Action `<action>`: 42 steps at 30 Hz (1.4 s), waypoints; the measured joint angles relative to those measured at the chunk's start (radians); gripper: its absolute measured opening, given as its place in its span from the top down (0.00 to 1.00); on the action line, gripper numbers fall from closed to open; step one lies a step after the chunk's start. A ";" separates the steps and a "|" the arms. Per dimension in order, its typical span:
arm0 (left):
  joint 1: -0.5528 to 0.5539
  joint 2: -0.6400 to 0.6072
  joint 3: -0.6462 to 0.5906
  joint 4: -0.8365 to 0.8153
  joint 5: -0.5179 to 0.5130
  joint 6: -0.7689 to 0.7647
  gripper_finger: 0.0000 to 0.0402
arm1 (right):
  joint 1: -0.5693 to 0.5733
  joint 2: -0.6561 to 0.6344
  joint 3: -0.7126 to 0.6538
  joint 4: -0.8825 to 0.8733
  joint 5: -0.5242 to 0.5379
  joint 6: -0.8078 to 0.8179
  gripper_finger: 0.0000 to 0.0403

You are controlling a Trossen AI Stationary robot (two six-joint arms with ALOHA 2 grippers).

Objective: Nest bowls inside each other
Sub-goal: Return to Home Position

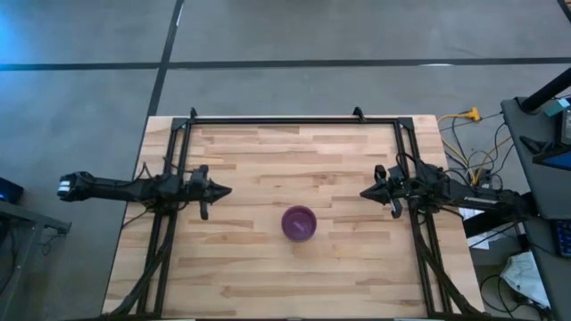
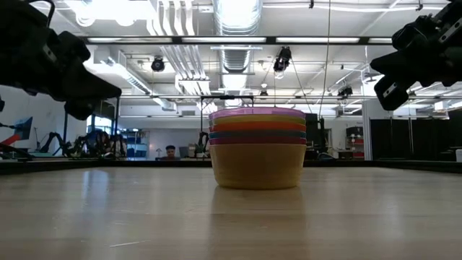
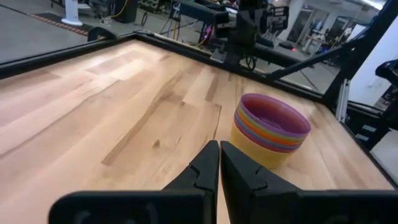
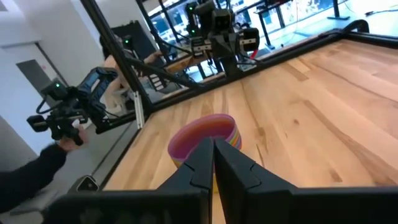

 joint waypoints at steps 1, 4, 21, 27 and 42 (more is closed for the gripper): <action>0.000 0.005 0.000 0.000 0.000 0.000 1.00 | 0.000 -0.001 0.000 0.000 0.000 0.001 0.98; 0.000 0.019 0.000 0.000 0.000 0.015 1.00 | 0.000 -0.002 0.000 0.001 0.000 -0.001 0.98; 0.000 0.076 -0.002 -0.002 -0.003 0.290 1.00 | 0.000 -0.002 0.000 0.001 0.000 -0.006 0.98; 0.000 0.088 -0.002 -0.002 -0.003 0.290 1.00 | 0.000 -0.002 0.000 0.002 0.000 -0.006 0.98; 0.000 0.094 -0.002 -0.003 -0.003 0.290 1.00 | 0.000 -0.002 0.000 0.002 0.000 -0.006 0.98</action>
